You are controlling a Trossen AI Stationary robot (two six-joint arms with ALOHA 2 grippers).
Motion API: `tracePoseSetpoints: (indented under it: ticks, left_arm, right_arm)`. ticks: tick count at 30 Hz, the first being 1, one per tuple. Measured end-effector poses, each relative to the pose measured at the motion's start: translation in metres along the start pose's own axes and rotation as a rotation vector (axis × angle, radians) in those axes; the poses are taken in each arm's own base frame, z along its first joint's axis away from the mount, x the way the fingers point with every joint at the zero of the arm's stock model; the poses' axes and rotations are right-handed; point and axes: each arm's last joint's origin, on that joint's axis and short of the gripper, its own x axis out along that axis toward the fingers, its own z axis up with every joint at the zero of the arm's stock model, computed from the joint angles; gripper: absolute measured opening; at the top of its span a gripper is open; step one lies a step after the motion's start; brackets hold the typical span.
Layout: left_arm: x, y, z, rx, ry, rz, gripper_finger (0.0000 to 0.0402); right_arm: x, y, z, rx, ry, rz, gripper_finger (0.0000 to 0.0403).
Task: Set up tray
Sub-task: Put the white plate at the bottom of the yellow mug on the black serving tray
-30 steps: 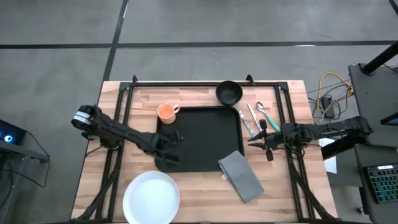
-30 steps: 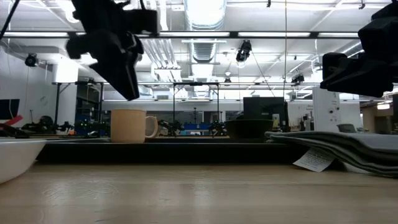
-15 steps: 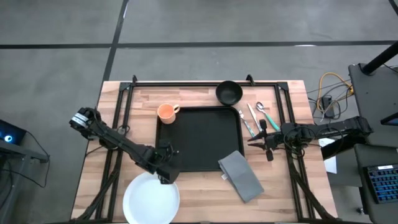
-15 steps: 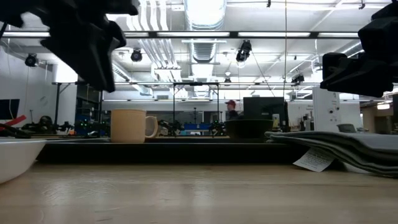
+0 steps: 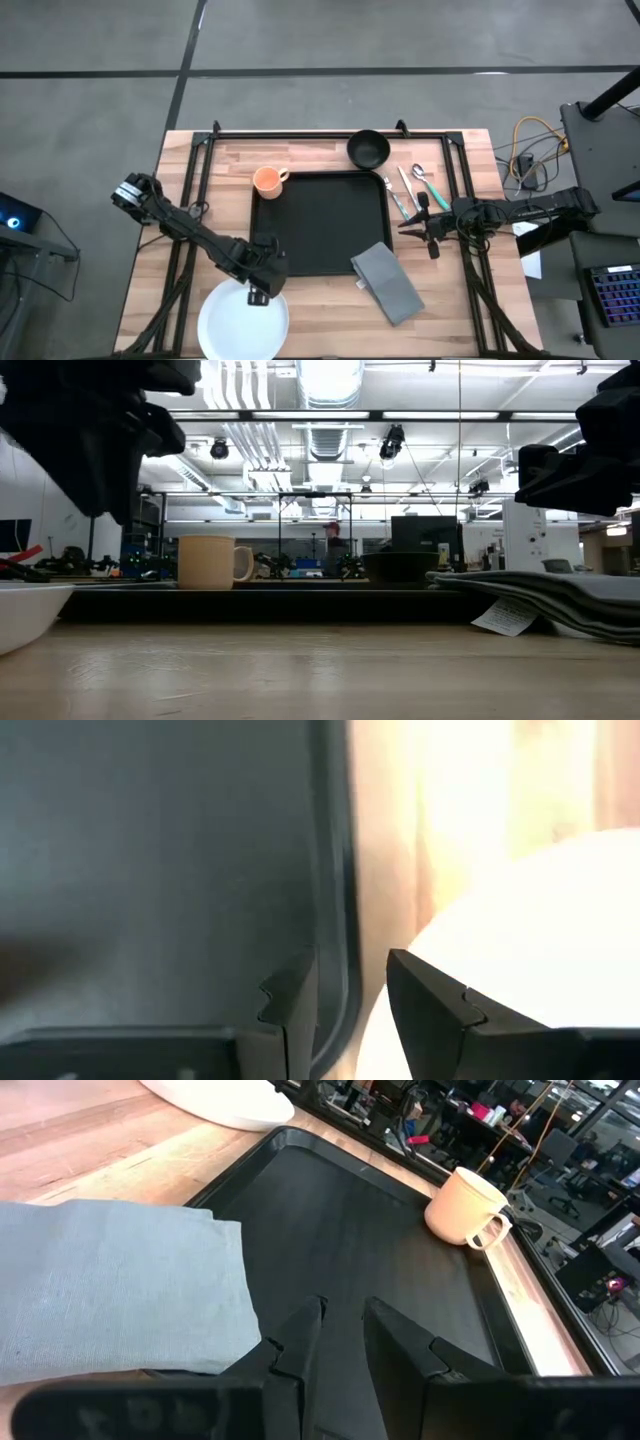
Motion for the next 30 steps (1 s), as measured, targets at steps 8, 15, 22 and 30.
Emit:
tracePoseSetpoints:
  ticks: [8, 15, 22, 30]
  left_arm:
    - [0.002, 0.0, -0.001, -0.09, 0.012, -0.008, 0.0104]
    - [0.008, -0.004, -0.023, -0.402, 0.094, 0.067, 0.0104]
    - [-0.002, -0.007, -0.059, -0.54, 0.089, 0.054, 0.0104]
    - [-0.011, 0.009, -0.107, -0.791, 0.019, -0.06, 0.0104]
  right_arm:
    - [0.0, 0.0, 0.0, 0.0, 0.0, -0.001, 0.0068]
    - [0.0, 0.0, 0.0, 0.0, 0.0, 0.0, 0.0068]
    - [0.0, 0.0, 0.0, 0.0, 0.0, 0.0, 0.0068]
    - [0.0, 0.0, 0.0, 0.0, 0.0, 0.0, 0.0068]
